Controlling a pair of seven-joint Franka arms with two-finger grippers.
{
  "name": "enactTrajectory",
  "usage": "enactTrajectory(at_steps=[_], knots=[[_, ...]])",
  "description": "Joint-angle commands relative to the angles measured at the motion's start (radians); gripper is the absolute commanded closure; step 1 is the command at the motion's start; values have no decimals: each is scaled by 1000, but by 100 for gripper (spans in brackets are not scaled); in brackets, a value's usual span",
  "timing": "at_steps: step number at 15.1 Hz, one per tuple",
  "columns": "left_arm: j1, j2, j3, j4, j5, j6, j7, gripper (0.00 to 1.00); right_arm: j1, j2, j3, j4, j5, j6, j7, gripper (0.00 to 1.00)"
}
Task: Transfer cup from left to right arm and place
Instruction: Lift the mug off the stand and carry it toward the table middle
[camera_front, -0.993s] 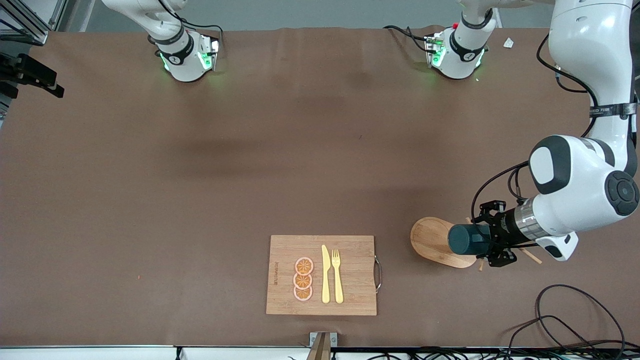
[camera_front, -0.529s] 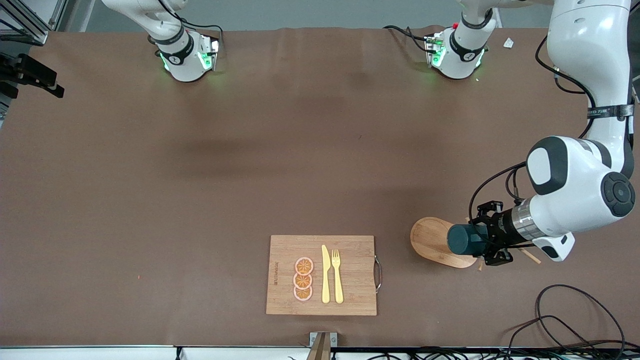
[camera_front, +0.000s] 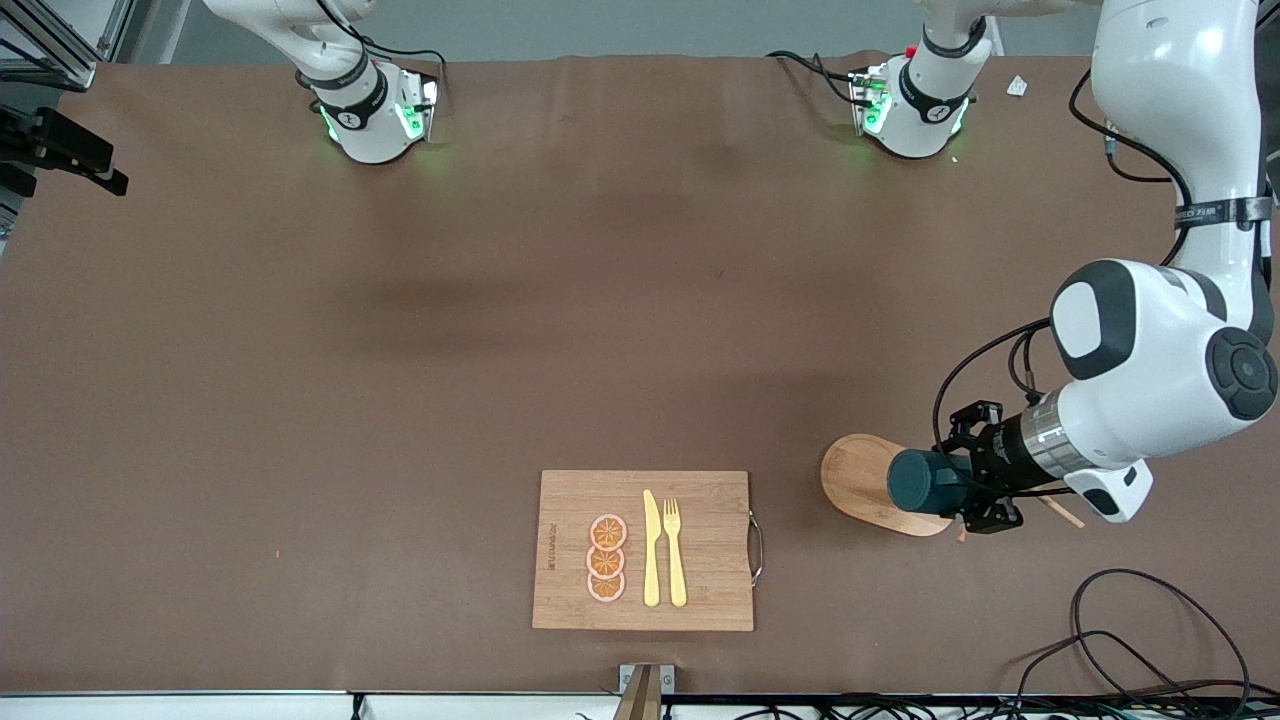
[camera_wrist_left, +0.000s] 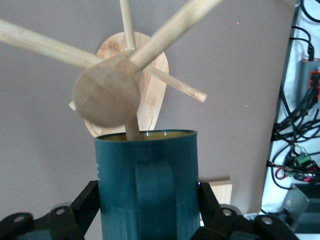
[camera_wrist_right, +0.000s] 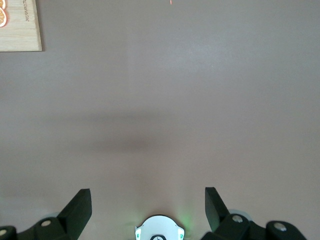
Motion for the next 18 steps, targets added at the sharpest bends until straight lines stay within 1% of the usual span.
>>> enactTrajectory(at_steps=[1,4,7,12,15,18], knots=[[-2,-36,-48,-1,13,-28,-8,55,-6,-12,2,-16,0,3,-1,0],[-34,-44,-83,14,16,-28,-5,55,-6,-12,2,-16,-2,1,-1,0],[-111,-45,-83,20,36,-28,-5,55,-4,-12,2,-16,-2,3,-1,0],[-310,-30,-80,24,257,1,-8,57,-1,-12,2,-14,0,3,0,0],[-414,5,-72,24,365,27,-10,58,-3,-12,2,-14,-2,3,0,0],[-532,48,-72,22,545,28,-63,59,-6,-12,2,-14,0,1,0,0]])
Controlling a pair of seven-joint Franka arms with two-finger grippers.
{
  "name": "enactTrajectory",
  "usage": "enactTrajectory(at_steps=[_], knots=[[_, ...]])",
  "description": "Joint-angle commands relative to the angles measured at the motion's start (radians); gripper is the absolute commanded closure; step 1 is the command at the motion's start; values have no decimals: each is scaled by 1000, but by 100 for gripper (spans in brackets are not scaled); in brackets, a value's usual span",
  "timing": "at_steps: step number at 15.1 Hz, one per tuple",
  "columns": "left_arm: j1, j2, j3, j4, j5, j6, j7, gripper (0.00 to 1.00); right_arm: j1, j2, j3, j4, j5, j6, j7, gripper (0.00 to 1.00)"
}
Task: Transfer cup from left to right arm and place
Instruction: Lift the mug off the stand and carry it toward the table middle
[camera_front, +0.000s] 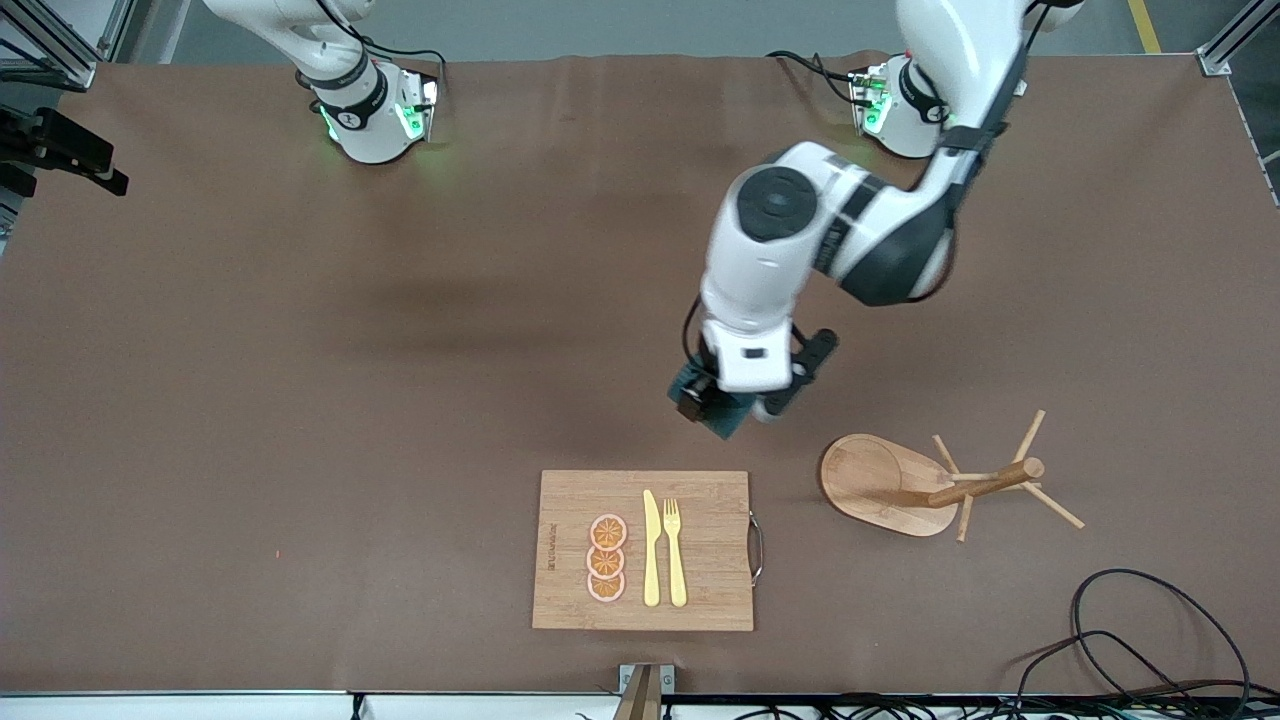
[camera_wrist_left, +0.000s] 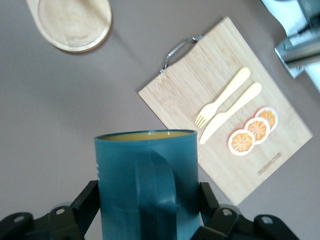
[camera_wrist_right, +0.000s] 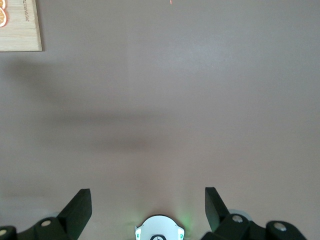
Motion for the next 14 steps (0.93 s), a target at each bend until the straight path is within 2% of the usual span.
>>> enactTrajectory(at_steps=[1,8,12,14], knots=[[-109,54,16,11,173,11,-69,59,-6,-12,2,-14,0,1,-1,0],[-333,195,17,-2,692,-4,-288,59,-9,-12,-1,-14,0,-14,0,0],[-395,299,22,-3,971,-33,-486,59,-9,-12,-1,-14,-3,-5,-3,0],[-418,345,20,-3,1114,-81,-522,59,-7,-12,-1,-14,-11,-2,-12,0]])
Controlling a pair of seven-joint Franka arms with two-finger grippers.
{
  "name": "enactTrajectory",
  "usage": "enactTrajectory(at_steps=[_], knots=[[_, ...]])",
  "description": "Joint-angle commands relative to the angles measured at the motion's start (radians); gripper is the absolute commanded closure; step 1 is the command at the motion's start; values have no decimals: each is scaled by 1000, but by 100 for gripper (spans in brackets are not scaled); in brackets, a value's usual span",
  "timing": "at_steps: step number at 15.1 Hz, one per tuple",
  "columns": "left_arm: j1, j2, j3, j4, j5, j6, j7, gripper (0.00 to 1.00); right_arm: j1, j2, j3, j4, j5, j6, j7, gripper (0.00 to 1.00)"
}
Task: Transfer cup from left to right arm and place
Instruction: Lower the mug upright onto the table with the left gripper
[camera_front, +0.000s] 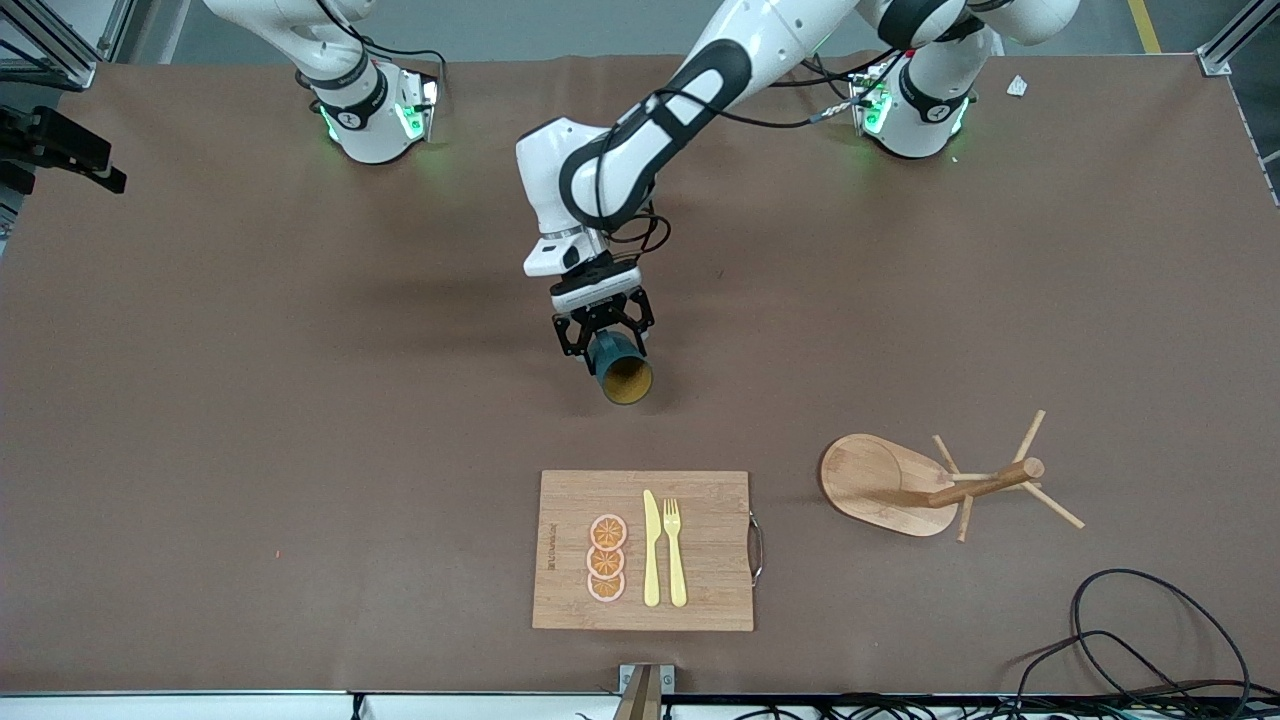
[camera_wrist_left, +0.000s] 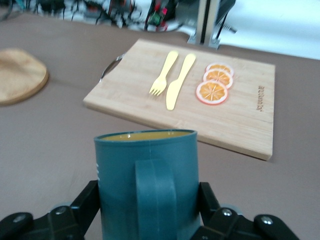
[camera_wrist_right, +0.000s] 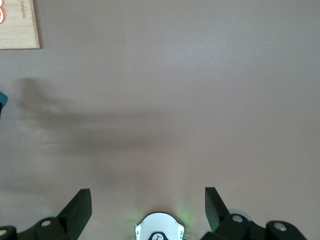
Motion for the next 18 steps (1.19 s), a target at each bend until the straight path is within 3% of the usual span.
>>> enactTrajectory(at_steps=[1,6,8,9,10,11,14,18], knots=[[-27,61,14,20,157,-58,-42,59,-2,-12,4,-14,-15,14,-10,0],[-60,190,14,21,397,-134,-186,59,-2,-12,4,-14,-19,17,-17,0],[-83,211,14,18,430,-152,-241,54,-4,-12,4,-14,-20,20,-17,0],[-99,211,14,18,424,-158,-244,47,-2,-12,4,-14,-26,21,-18,0],[-106,211,13,17,418,-172,-247,30,-2,-12,4,-14,-29,21,-18,0],[-114,211,5,9,413,-193,-255,3,-2,-12,5,-14,-29,21,-23,0],[-166,193,0,-7,310,-203,-281,0,-2,-12,4,-14,-29,21,-38,0],[-243,103,-4,-3,26,-243,-283,0,-8,-11,4,-8,-29,12,-24,0]])
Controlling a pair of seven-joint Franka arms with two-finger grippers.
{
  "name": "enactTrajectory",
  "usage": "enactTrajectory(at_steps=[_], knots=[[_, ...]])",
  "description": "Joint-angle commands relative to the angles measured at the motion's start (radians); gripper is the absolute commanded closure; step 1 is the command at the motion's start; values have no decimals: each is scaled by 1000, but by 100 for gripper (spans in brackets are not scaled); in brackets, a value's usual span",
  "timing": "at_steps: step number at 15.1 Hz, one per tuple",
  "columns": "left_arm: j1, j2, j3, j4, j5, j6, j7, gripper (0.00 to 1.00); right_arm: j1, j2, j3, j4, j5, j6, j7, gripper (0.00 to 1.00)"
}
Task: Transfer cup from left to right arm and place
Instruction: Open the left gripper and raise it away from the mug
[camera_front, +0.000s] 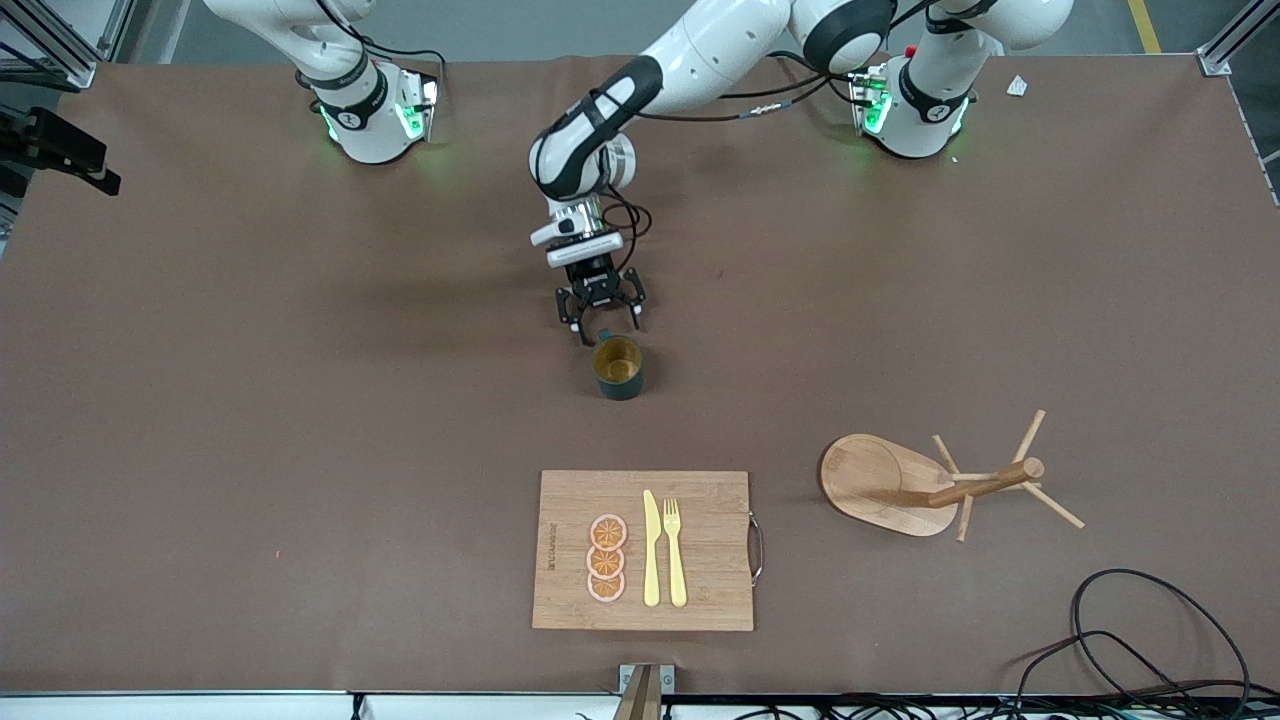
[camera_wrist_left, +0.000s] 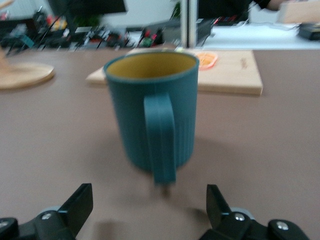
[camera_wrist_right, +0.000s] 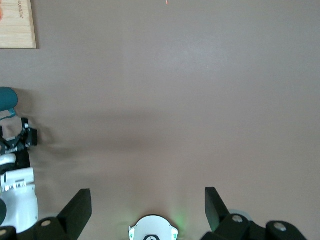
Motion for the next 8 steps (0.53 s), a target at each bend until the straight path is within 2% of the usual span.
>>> enactTrajectory(at_steps=[1,5,8], knots=[[-34,-116,-12,-13,-187,-36,7,0,-10,-6,2,-8,-12,0,-7,0],[-28,-282,-42,-16,-402,-59,36,0,1,17,4,-8,-12,6,-4,0],[13,-417,-38,-18,-594,-145,202,0,2,41,5,-7,-7,23,-5,0]])
